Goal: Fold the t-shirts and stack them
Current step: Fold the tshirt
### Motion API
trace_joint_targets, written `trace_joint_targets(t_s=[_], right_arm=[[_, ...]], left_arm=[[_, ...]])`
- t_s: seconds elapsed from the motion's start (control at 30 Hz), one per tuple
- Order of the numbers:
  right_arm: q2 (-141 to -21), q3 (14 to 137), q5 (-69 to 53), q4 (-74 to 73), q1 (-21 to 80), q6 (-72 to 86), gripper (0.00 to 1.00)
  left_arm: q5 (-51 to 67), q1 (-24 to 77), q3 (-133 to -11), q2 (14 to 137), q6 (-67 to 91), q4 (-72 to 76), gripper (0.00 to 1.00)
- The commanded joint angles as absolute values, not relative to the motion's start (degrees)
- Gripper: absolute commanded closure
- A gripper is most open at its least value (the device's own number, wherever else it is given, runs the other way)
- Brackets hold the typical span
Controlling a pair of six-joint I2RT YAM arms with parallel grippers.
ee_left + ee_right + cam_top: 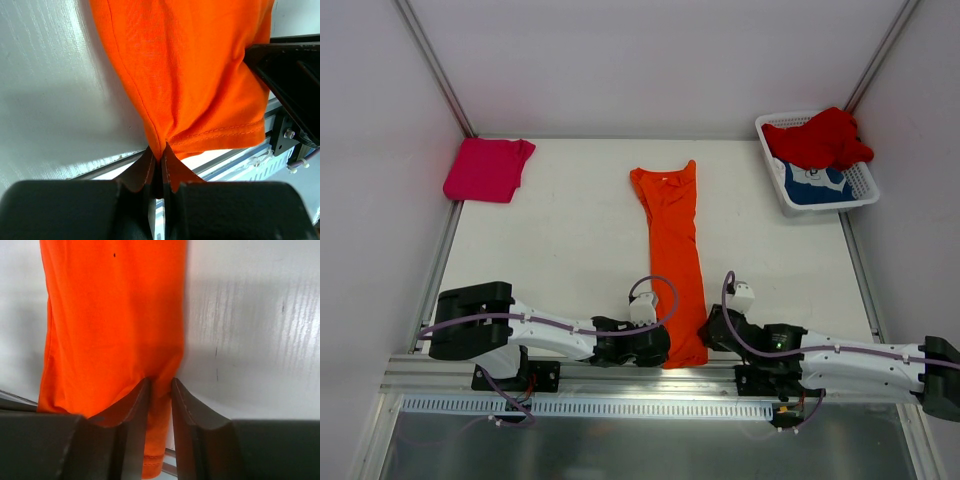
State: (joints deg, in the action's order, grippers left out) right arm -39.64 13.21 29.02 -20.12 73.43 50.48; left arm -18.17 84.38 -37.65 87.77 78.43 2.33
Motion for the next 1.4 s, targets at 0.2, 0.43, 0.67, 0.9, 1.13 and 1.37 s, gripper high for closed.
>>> trace_joint_targets(t_s=[0.2, 0.43, 0.67, 0.9, 1.13, 1.37], right_arm=[[-40.35, 14.24, 28.83, -18.89, 73.83, 50.8, 1.0], [-39.2, 18.09, 31.99, -22.06, 73.74, 47.55, 1.0], [-40.08, 22.58, 33.84, -23.2, 73.65, 43.34, 1.0], [-41.31, 27.15, 36.29, -24.52, 72.16, 38.41, 1.0], [-41.22, 29.97, 33.93, -24.61, 65.22, 32.8, 1.0], [-45.26, 34.01, 29.63, -23.65, 54.51, 24.71, 1.0]], left_arm=[[-18.81, 84.29, -38.23, 87.1, 77.35, 1.58, 1.0], [-20.56, 83.94, -41.65, 86.14, 73.92, -2.72, 1.0], [-23.11, 81.57, -45.0, 82.8, 68.57, -7.2, 1.0], [-23.99, 78.14, -48.16, 80.6, 63.55, -10.02, 1.0], [-22.68, 71.91, -49.04, 77.96, 58.19, -10.81, 1.0], [-20.4, 64.61, -50.79, 79.54, 53.36, -10.72, 1.0]])
